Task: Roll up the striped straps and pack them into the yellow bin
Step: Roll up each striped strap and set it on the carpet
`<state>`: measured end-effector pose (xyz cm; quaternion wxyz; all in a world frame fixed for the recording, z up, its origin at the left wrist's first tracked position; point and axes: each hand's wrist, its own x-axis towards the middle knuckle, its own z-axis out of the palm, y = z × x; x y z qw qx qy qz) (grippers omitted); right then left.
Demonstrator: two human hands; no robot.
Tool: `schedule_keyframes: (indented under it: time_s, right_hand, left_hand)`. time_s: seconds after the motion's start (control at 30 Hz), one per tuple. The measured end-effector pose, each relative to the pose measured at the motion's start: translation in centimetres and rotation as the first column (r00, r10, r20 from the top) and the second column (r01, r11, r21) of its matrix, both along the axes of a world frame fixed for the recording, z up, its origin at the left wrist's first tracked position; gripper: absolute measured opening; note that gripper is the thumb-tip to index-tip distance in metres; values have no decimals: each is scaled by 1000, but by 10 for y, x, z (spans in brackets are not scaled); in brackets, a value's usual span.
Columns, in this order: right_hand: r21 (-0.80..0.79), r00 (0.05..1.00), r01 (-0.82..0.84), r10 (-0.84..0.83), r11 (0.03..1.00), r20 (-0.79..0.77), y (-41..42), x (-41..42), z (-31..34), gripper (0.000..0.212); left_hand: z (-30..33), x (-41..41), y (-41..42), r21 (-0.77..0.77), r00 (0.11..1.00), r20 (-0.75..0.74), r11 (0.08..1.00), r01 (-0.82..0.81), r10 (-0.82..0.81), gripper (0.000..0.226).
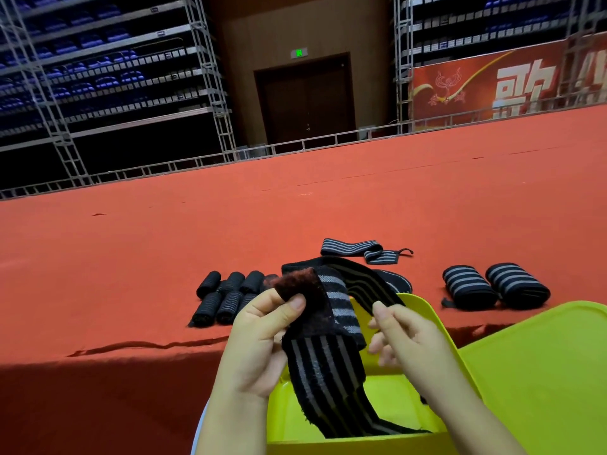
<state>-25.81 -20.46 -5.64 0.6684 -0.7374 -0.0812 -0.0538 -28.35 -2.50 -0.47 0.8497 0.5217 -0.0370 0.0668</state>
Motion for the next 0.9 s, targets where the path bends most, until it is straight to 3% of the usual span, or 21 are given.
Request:
schedule_keyframes:
  time_s: [0.1,0.2,0.3,0.37,0.47,0.57,0.63,0.67,0.73,0.8,0.83,0.9]
  right_hand:
    - [-44,905,-220,188,974,-381,5,3,6,37]
    - [105,852,-289,305,952,-425,5,7,7,42]
    - [331,788,-328,450,885,-420,6,8,9,34]
    - [527,748,-269,519,806,-413,6,13,6,36]
    - [782,704,-104,601,614,-378,5,16,7,43]
    - [846,734,109,532,522,-422,2,18,17,36]
    - [848,772,146,477,509,-420,0,17,29,24]
    - [827,799,142,430,545,-420,-1,17,36,18]
    - [682,870,57,299,729,-392,-7,17,46,20]
    - [298,944,-98,184,949,-274,-17,19,54,22]
    - [34,968,-144,148,989,-205,-22,20,60,21]
    - [-413,982,-184,146,892,-121,-30,22,71,18]
  left_hand:
    - [-1,2,-2,41,1000,-16,999,5,-4,11]
    - [-3,4,-3,50,999,-18,998,31,-30,14]
    - [-4,7,-5,23,999,-8,999,33,-33,14]
    - [-2,8,-6,30,1000,-5,999,10,-10,16]
    - [-1,9,-8,17,998,-34,998,-58,59,8]
    - [-6,12,-11,48,992,-71,993,-105,108,16]
    - [-8,10,-11,121,990,-86,987,-104,115,16]
    - [-9,10,-10,152,989,-95,984,-96,111,15]
    - [-10,10,-6,200,990,-104,977,-69,91,12]
    - [-12,12,-2,236,992,-99,970,-57,83,8]
    - [-12,13,1,268,992,-81,961,-72,97,16]
    - [-10,14,4,320,991,-32,940,-116,134,31]
